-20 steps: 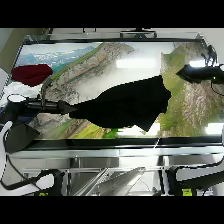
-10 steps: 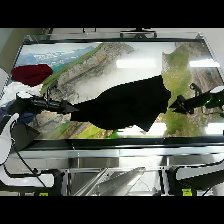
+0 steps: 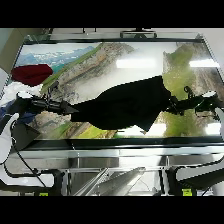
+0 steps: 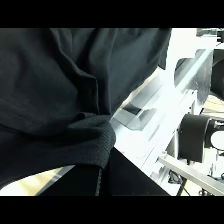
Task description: Fold the shirts.
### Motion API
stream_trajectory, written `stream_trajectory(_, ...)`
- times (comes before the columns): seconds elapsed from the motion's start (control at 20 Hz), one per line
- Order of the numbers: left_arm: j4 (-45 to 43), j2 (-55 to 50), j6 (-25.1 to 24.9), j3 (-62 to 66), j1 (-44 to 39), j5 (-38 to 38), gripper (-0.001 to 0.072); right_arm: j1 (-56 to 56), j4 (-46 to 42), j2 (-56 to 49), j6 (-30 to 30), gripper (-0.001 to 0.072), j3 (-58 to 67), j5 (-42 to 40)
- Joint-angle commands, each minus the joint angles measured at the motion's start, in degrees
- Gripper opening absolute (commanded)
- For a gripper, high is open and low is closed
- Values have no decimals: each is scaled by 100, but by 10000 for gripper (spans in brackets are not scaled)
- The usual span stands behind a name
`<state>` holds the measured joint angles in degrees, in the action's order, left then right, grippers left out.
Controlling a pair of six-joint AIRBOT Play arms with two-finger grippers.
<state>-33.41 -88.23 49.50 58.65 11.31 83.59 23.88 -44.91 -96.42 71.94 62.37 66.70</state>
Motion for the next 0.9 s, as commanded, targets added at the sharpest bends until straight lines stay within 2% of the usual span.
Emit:
stream_trajectory(0.0, -7, -2, 4, 7, 2, 63, 19, -122, 422, -120, -127, 385, -20, -369)
stream_trajectory(0.2, -13, -2, 0, 7, 4, 118, 19, 9, 450, -114, -127, 385, -17, -326)
stream_trajectory(0.4, -11, -4, 0, 7, 2, 157, 19, 234, 1010, -114, -341, 384, -17, -212)
stream_trajectory(0.65, -11, -4, 0, 7, 2, 151, 20, 120, 1005, -227, -341, 382, -20, -216)
stream_trajectory(0.7, -11, -4, 0, 7, 2, 153, 20, 52, 1003, -282, -343, 351, -20, -216)
stream_trajectory(0.75, -9, -4, 0, 7, 2, 157, 19, -22, 1005, -332, -343, 255, -20, -216)
stream_trajectory(0.8, -9, -4, 2, 7, 2, 157, 19, -101, 1012, -367, -343, 105, -20, -195)
stream_trajectory(0.85, -2, -2, 2, 7, 2, 166, 19, -177, 1029, -369, -345, 27, -17, -122)
